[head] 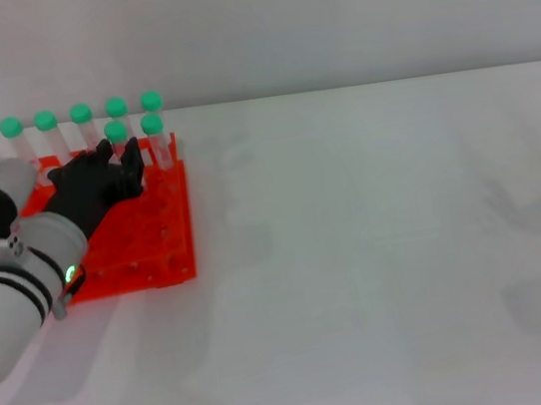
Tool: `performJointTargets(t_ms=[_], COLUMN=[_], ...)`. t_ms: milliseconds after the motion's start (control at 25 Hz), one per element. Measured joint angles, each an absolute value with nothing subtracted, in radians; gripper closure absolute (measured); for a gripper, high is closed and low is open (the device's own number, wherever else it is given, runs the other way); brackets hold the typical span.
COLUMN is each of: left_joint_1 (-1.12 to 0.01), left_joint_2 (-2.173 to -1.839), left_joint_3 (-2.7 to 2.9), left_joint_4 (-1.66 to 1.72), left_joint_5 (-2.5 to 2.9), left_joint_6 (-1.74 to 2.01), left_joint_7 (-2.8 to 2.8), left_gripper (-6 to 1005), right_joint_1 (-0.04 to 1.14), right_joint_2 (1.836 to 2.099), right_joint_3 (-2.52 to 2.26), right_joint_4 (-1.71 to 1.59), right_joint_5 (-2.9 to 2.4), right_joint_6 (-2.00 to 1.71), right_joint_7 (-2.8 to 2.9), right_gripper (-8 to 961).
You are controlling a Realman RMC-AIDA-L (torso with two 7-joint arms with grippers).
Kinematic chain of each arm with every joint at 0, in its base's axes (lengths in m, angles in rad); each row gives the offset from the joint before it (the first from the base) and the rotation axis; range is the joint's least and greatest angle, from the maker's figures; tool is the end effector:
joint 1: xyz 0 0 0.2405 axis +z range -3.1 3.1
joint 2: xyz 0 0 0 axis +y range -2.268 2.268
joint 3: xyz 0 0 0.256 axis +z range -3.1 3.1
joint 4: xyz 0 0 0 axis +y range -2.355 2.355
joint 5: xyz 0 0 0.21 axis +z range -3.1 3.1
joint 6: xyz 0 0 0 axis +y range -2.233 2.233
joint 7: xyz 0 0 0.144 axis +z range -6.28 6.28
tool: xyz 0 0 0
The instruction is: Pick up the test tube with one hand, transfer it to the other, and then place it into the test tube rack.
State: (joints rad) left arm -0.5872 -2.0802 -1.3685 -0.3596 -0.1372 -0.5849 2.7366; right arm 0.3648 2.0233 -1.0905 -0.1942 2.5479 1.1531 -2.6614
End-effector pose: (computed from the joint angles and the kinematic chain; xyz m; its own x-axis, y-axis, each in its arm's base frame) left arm -0.2750 0.4091 -0.0455 0.6844 0.2306 0.6916 0.7271 -0.2860 -0.6242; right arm 0.3596 0.3245 0.0299 0.7126 -0.0080 -0.7016 -0.6824 -0.2400 -0.6904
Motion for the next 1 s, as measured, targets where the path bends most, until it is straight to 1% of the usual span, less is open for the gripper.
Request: performJointTargets(t_ms=[160,280,440,560,680,800,920,1000], left_joint_1=[-0.552,-0.501,-0.385,-0.289,-0.236,-0.216,-0.214,-0.21], left_joint_2=[-2.081,-2.083,-2.084,-2.088,-2.093,-2.094,-2.094,-2.094], left_joint_3=[-1.359,-1.362,-1.394,-1.444,-1.47,-1.467,-1.467,-1.468], left_joint_4=[-0.378,-0.407,-0.422,-0.39,-0.312,-0.16,-0.115,-0.094], left_joint_5=[-0.108,-0.101,-0.121,-0.154,-0.256,-0.405,-0.419,-0.42], left_joint_6=[-0.614,-0.644,-0.777,-0.983,-1.179,-1.328,-1.358,-1.371], left_joint_7=[2.751,2.756,2.758,2.773,2.784,2.723,2.69,2.677], left_gripper=[676,671,481,341,202,176,151,151], right_joint_1=[0.365,0.365,0.361,0.362,0.369,0.373,0.373,0.373], right_joint_2=[2.022,2.022,2.023,2.024,2.025,2.025,2.024,2.023], right_joint_3=[-1.091,-1.09,-1.064,-1.001,-0.938,-0.884,-0.871,-0.87], right_joint_4=[-0.194,-0.194,-0.193,-0.169,-0.14,-0.12,-0.114,-0.114], right_joint_5=[2.548,2.548,2.549,2.551,2.552,2.554,2.555,2.555], right_joint_6=[1.153,1.155,1.155,1.156,1.157,1.156,1.155,1.157], right_joint_7=[-2.664,-2.687,-2.712,-2.713,-2.714,-2.714,-2.714,-2.714], right_gripper=[80,81,81,81,81,81,80,80])
